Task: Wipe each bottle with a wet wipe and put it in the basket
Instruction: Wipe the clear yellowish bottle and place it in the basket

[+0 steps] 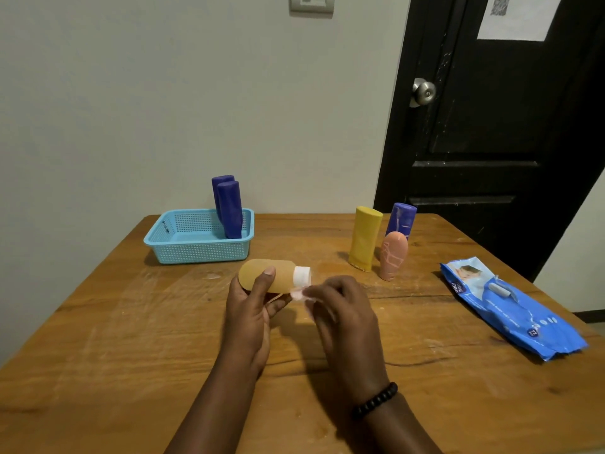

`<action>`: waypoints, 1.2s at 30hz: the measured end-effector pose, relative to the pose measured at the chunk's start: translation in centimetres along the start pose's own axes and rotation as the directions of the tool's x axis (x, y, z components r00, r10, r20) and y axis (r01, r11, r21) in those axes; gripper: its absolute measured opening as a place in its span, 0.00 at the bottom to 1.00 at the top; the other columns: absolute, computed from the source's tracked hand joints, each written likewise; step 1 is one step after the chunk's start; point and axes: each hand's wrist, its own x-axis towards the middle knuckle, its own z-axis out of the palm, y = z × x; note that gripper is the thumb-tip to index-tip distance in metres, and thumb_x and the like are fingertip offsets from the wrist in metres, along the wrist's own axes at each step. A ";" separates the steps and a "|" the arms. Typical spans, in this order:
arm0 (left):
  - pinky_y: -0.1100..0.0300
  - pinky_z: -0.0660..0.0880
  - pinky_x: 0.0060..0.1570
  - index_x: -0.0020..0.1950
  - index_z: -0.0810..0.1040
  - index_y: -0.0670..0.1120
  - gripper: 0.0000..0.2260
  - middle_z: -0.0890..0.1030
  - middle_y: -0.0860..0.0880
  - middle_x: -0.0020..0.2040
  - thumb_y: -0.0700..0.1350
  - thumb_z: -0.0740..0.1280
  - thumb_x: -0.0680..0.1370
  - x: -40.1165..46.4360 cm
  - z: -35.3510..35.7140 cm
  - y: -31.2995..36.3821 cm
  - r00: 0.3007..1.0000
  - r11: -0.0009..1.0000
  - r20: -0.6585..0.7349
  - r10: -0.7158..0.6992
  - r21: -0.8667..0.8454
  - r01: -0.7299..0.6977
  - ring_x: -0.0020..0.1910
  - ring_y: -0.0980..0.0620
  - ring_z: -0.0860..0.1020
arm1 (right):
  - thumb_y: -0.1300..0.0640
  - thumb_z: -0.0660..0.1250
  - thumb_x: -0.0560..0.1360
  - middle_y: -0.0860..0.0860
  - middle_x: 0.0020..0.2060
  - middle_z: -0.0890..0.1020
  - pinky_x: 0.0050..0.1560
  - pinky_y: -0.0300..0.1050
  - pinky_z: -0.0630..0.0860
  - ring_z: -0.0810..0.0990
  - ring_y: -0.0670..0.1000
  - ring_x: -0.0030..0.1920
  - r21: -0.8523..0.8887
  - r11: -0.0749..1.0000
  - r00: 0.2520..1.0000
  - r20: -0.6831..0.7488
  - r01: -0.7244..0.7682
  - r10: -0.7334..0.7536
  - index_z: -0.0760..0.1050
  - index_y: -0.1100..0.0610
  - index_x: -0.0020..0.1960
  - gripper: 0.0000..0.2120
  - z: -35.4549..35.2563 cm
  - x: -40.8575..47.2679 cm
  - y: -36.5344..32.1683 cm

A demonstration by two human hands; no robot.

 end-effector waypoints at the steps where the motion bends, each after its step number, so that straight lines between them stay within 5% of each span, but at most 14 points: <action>1: 0.55 0.82 0.42 0.68 0.70 0.42 0.20 0.79 0.42 0.58 0.42 0.68 0.77 0.0 0.0 0.1 1.000 0.996 0.018 -0.025 -0.089 0.027 0.51 0.49 0.83 | 0.62 0.72 0.73 0.47 0.51 0.78 0.48 0.32 0.75 0.76 0.41 0.51 0.143 0.983 0.990 -0.065 -0.113 0.123 0.80 0.51 0.53 0.10 -0.6 0.2 -0.1; 3: 0.55 0.82 0.43 0.70 0.68 0.39 0.24 0.78 0.39 0.61 0.42 0.68 0.75 0.1 0.1 0.2 0.996 0.967 0.039 -0.083 -0.239 0.090 0.51 0.50 0.84 | 0.59 0.69 0.76 0.45 0.51 0.79 0.50 0.31 0.74 0.77 0.40 0.53 0.359 0.904 0.947 -0.128 -0.232 0.294 0.80 0.50 0.53 0.08 -1.7 1.0 -0.3; 7: 0.58 0.82 0.42 0.63 0.75 0.39 0.17 0.83 0.42 0.55 0.42 0.67 0.75 -0.1 0.1 0.2 0.977 0.915 0.126 -0.174 -0.347 0.208 0.49 0.51 0.85 | 0.59 0.69 0.76 0.44 0.51 0.80 0.49 0.31 0.75 0.77 0.40 0.54 0.442 0.868 0.951 -0.092 -0.228 0.296 0.80 0.52 0.55 0.08 -2.7 2.5 -1.5; 15: 0.56 0.81 0.50 0.70 0.70 0.37 0.21 0.78 0.37 0.65 0.41 0.66 0.78 -0.3 -0.2 0.4 0.960 0.934 0.244 -0.139 -0.290 0.209 0.61 0.45 0.81 | 0.59 0.74 0.72 0.48 0.55 0.77 0.51 0.25 0.71 0.74 0.41 0.54 0.100 0.992 0.994 -0.066 -0.079 0.085 0.79 0.53 0.59 0.16 -1.5 3.4 -2.7; 20: 0.55 0.81 0.50 0.69 0.71 0.42 0.39 0.76 0.38 0.66 0.49 0.83 0.63 -0.1 -0.4 0.5 0.958 0.984 0.269 -0.097 -0.121 0.133 0.59 0.45 0.82 | 0.62 0.75 0.70 0.49 0.54 0.79 0.50 0.26 0.70 0.76 0.44 0.55 0.037 0.999 0.992 -0.122 -0.035 0.039 0.80 0.55 0.57 0.16 -2.3 3.6 -2.2; 24: 0.51 0.81 0.53 0.64 0.72 0.43 0.26 0.74 0.39 0.65 0.46 0.76 0.70 -0.5 -0.1 0.4 0.956 0.996 0.283 -0.082 -0.006 0.087 0.53 0.48 0.84 | 0.63 0.74 0.70 0.48 0.52 0.80 0.50 0.31 0.75 0.77 0.44 0.53 0.058 0.998 0.993 -0.115 -0.019 0.026 0.80 0.55 0.54 0.14 -3.0 3.9 -1.5; 26: 0.51 0.81 0.54 0.65 0.73 0.44 0.30 0.75 0.41 0.64 0.49 0.78 0.67 -0.3 -0.3 0.1 0.962 0.998 0.267 -0.064 0.013 0.062 0.54 0.49 0.84 | 0.63 0.74 0.70 0.47 0.51 0.80 0.49 0.30 0.75 0.77 0.42 0.52 0.107 0.994 0.995 -0.092 -0.022 0.032 0.80 0.54 0.53 0.12 -3.5 3.8 -1.3; 31: 0.58 0.78 0.52 0.65 0.75 0.48 0.44 0.84 0.55 0.55 0.64 0.82 0.53 -0.1 -0.2 0.3 0.971 0.999 0.238 -0.015 0.045 0.004 0.54 0.59 0.82 | 0.56 0.73 0.72 0.40 0.47 0.82 0.48 0.39 0.79 0.79 0.41 0.51 0.545 0.772 0.932 0.053 -0.328 0.359 0.80 0.47 0.51 0.09 -5.2 3.9 -1.4; 36: 0.56 0.74 0.57 0.63 0.76 0.52 0.44 0.84 0.57 0.54 0.64 0.83 0.51 -0.4 0.0 0.3 0.965 1.000 0.263 -0.021 -0.012 0.025 0.53 0.60 0.82 | 0.51 0.71 0.73 0.38 0.51 0.81 0.53 0.40 0.77 0.77 0.37 0.55 0.531 0.763 0.911 0.046 -0.369 0.409 0.79 0.45 0.56 0.12 -5.0 4.7 -1.5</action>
